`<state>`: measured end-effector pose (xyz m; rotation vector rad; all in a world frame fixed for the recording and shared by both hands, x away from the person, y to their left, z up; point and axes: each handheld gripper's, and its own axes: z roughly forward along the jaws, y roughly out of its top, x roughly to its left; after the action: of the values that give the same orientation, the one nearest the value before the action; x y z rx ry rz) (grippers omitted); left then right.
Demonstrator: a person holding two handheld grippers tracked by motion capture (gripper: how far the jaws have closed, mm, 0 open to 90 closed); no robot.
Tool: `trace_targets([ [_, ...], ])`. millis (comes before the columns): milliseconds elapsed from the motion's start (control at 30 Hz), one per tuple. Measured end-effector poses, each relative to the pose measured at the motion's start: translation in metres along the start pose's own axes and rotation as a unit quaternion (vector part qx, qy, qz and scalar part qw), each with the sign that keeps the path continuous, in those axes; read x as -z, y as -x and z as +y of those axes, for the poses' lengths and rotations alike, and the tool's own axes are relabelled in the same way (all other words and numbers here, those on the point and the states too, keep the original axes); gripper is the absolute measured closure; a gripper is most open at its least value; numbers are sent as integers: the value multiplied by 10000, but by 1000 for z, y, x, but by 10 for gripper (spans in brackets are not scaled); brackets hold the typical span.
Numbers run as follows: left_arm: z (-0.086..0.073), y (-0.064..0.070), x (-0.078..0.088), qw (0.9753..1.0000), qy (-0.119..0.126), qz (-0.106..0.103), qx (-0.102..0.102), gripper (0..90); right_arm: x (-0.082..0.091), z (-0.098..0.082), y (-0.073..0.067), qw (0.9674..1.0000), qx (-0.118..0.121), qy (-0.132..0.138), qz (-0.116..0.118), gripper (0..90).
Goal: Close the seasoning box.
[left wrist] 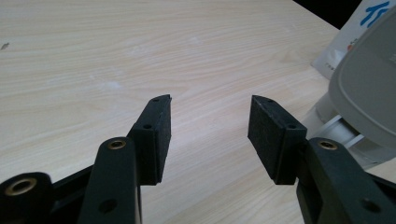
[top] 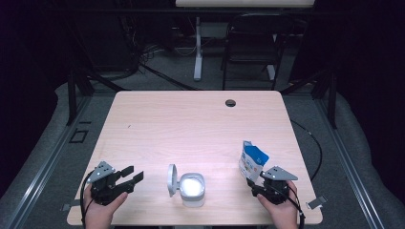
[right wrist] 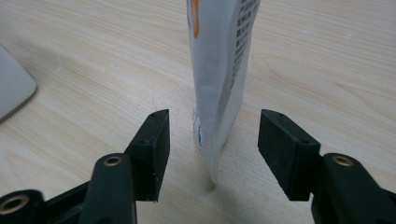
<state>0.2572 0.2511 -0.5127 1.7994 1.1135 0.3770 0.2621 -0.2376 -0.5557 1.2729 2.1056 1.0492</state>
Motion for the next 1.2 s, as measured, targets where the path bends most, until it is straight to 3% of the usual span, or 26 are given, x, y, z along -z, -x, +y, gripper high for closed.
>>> trace_targets([
  [233, 5, 9, -2, 9999, -18, -104, -67, 517, 8, -3, -3, 9999, -52, 43, 100, 408],
  [467, 9, 22, -6, 9994, -76, -214, -251, 544, 0, -8, -3, 9999, -7, -1, 154, 395],
  [633, 13, 30, -8, 9993, -70, -273, -252, 560, -4, -10, -4, 9998, 77, -66, 182, 391],
  [733, 14, 35, -10, 9988, -164, -293, -356, 571, -3, -9, -3, 9997, 80, -78, 208, 389],
  [1200, 17, 54, -10, 9969, -186, -490, -589, 637, -3, -6, -7, 9996, 51, 26, 270, 387],
])
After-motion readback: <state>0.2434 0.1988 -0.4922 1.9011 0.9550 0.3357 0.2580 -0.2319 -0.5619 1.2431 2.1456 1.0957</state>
